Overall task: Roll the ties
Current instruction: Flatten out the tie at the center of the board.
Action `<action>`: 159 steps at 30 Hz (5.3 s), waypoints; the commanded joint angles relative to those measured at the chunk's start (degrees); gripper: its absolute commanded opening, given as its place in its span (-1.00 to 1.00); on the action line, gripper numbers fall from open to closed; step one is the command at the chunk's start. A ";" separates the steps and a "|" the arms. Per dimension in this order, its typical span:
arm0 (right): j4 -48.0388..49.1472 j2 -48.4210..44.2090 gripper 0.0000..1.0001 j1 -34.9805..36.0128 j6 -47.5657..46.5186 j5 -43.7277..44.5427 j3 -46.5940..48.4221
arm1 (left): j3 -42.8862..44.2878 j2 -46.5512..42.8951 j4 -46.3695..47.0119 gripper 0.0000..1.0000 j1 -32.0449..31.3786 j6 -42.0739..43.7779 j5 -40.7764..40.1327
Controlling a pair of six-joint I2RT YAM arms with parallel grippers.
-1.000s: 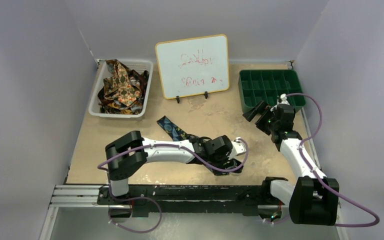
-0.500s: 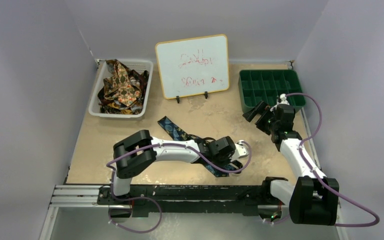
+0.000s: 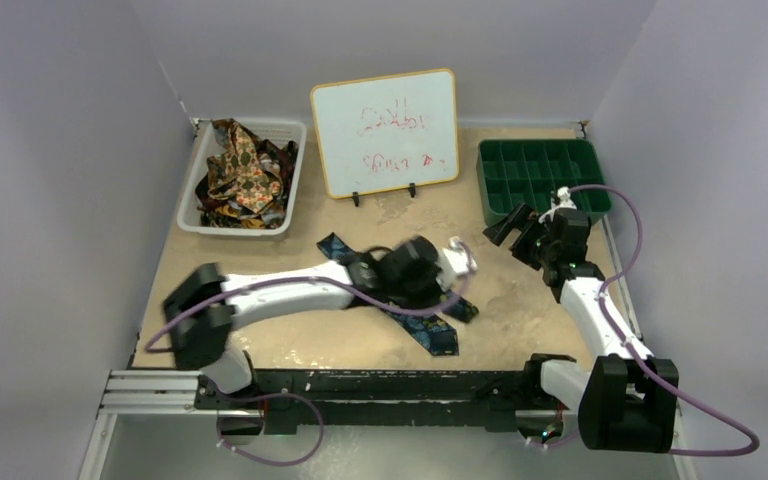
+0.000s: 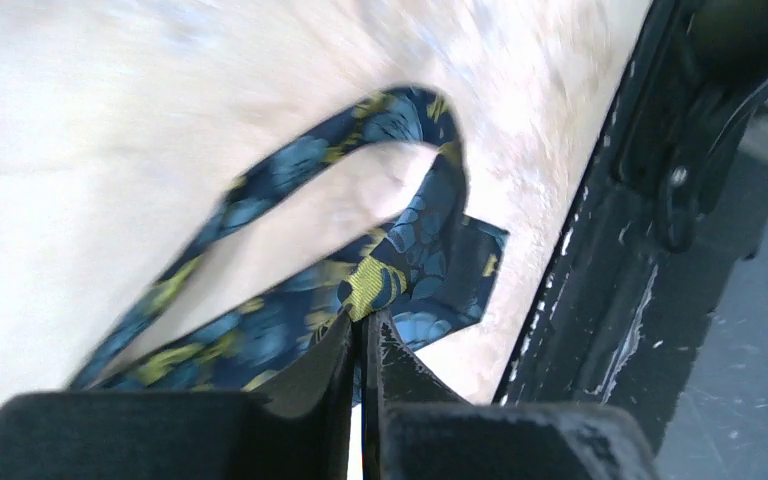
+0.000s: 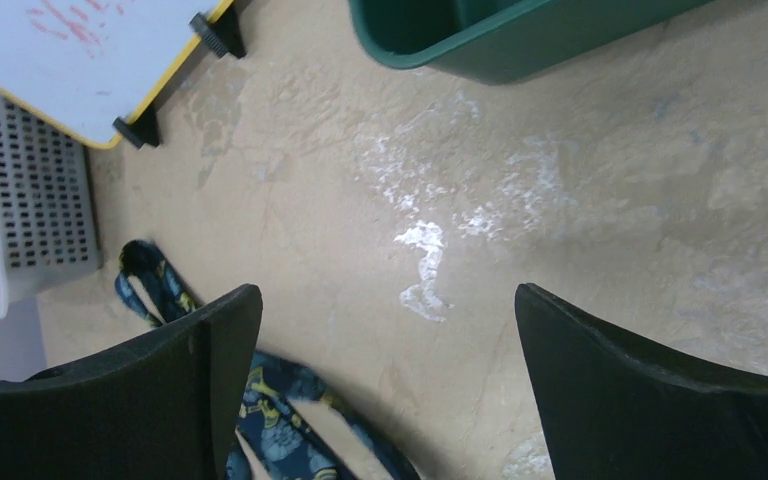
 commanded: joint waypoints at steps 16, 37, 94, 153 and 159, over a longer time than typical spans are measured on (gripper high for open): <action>1.38 -2.32 0.79 17.97 7.64 -7.61 -5.50 | -14.01 -34.97 -10.56 -1.00 36.40 -16.96 -1.68; 10.13 5.33 0.41 43.45 19.66 0.81 -11.58 | -15.04 -36.66 -12.22 -1.00 41.09 -16.88 -1.68; 9.54 -4.93 0.68 30.54 36.29 12.41 -22.05 | -19.90 -33.57 -13.92 -1.00 40.99 -17.35 16.07; -5.53 -2.09 0.72 6.70 -1.23 -4.61 2.59 | -39.60 -39.96 -12.29 0.16 26.15 -42.32 3.33; -0.89 4.72 0.71 18.97 2.02 -4.23 1.30 | -40.11 -39.37 -13.52 0.14 24.58 -43.93 0.36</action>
